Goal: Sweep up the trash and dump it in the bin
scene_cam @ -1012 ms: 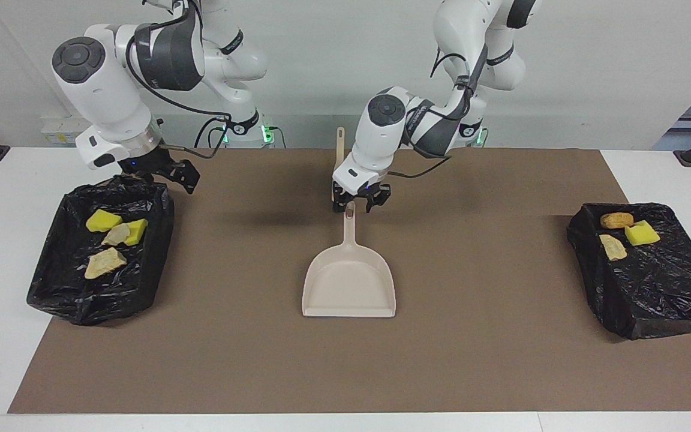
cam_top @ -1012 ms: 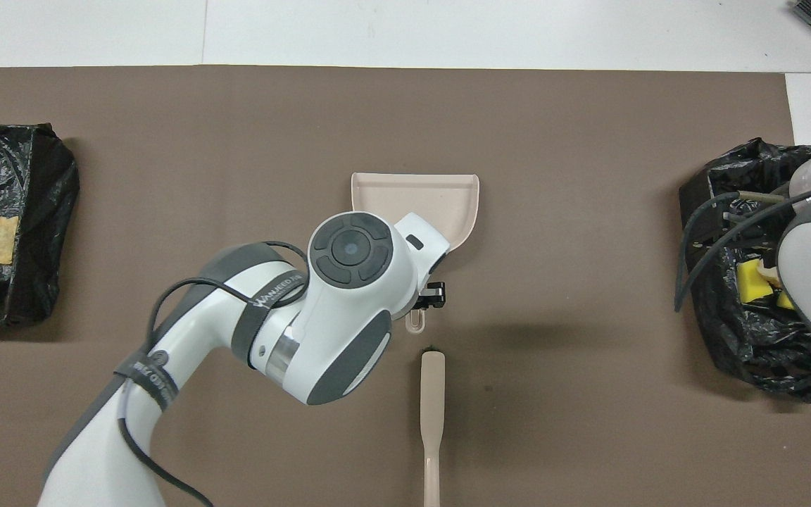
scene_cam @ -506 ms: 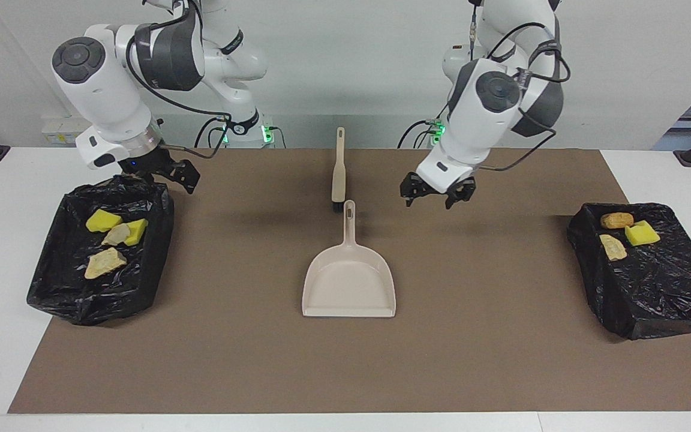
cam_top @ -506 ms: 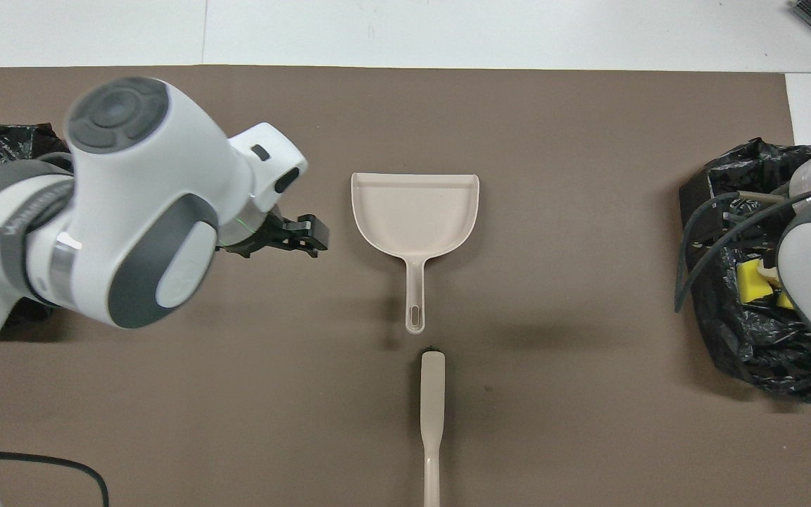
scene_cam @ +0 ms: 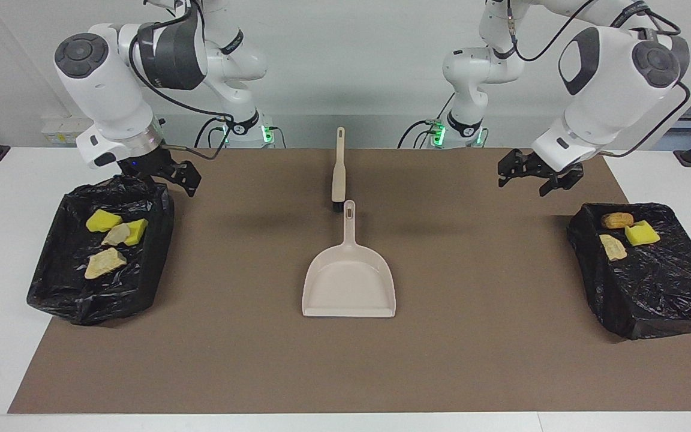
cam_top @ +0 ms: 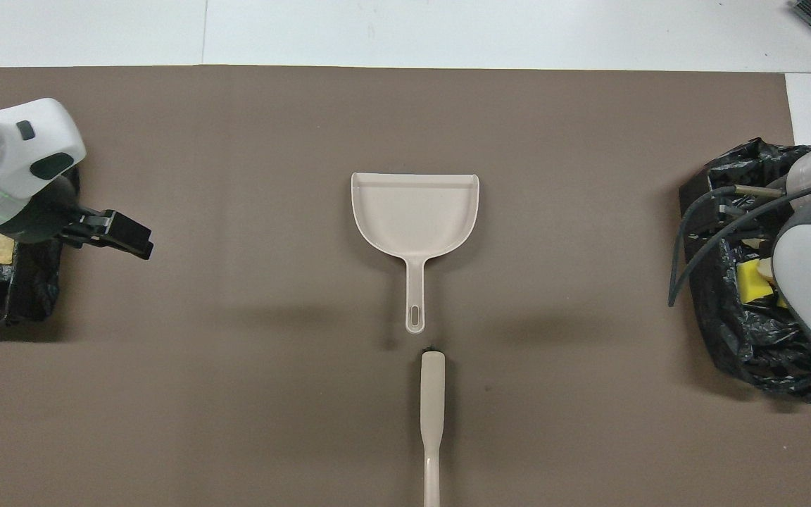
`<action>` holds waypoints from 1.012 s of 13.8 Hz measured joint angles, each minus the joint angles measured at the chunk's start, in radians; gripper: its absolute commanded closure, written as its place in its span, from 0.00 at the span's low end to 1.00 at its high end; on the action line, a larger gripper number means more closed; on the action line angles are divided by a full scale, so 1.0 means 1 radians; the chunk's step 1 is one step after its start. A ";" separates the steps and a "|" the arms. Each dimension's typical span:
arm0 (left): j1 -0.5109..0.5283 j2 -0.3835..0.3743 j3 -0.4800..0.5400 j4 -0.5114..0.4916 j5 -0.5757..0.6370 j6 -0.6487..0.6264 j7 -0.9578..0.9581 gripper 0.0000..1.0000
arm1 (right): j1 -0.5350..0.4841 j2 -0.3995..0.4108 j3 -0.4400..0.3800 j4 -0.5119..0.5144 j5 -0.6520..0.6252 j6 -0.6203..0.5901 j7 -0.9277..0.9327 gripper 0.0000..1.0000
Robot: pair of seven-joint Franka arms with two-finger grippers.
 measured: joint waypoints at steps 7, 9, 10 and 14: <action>0.023 -0.078 -0.001 -0.020 0.041 -0.049 0.014 0.00 | 0.000 0.000 0.000 0.000 0.000 0.001 0.000 0.00; 0.025 -0.091 -0.001 -0.027 0.041 -0.048 0.014 0.00 | 0.000 0.000 0.000 0.000 0.000 0.001 0.000 0.00; 0.025 -0.102 -0.003 -0.027 0.041 -0.048 0.014 0.00 | 0.000 0.000 0.000 0.000 0.000 0.001 0.000 0.00; -0.002 -0.149 -0.005 -0.025 0.041 -0.048 0.015 0.00 | 0.000 0.000 0.000 0.000 0.000 0.001 0.000 0.00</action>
